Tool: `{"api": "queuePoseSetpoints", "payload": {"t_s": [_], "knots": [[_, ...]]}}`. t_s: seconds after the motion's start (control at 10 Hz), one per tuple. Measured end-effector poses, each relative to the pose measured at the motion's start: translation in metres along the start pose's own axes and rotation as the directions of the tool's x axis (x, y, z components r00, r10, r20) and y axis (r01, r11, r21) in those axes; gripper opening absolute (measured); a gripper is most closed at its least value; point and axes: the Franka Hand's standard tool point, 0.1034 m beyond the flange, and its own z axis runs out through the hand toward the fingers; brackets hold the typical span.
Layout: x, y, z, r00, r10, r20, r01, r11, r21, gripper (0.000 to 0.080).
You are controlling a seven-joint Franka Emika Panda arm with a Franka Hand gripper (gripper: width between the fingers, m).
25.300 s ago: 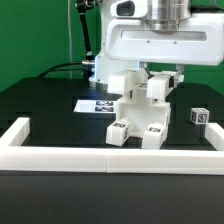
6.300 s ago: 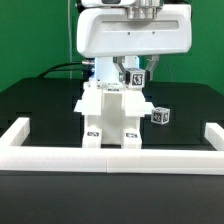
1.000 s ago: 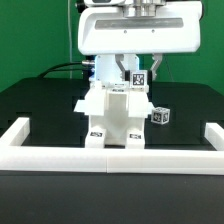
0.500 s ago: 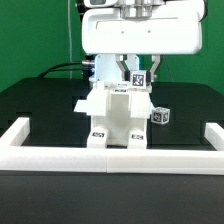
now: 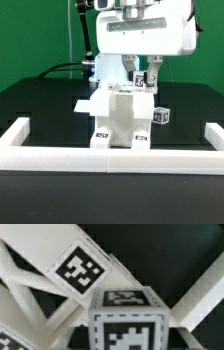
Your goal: Assemble chair
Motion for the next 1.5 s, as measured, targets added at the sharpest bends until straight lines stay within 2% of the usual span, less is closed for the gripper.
{"api": "queuePoseSetpoints", "payload": {"t_s": [0.2,0.3,0.4,0.6,0.9,1.0,1.5], "knots": [[0.000,0.000,0.000,0.998,-0.058,0.000,0.058,0.998,-0.001,0.0317],[0.000,-0.002,-0.001,0.996,-0.091,-0.001,0.091,0.996,0.001,0.0491],[0.000,-0.003,-0.001,0.981,-0.193,-0.002,0.193,0.981,0.002,0.0615],[-0.001,-0.003,-0.001,0.932,-0.363,-0.002,0.363,0.932,0.002,0.0639],[-0.009,-0.005,-0.002,0.784,-0.621,0.000,0.621,0.784,0.006,0.0648],[-0.011,-0.006,-0.001,0.760,-0.650,-0.003,0.650,0.760,0.007,0.0648],[-0.014,-0.002,0.001,0.457,-0.889,-0.002,0.889,0.457,0.004,0.0648]]}}
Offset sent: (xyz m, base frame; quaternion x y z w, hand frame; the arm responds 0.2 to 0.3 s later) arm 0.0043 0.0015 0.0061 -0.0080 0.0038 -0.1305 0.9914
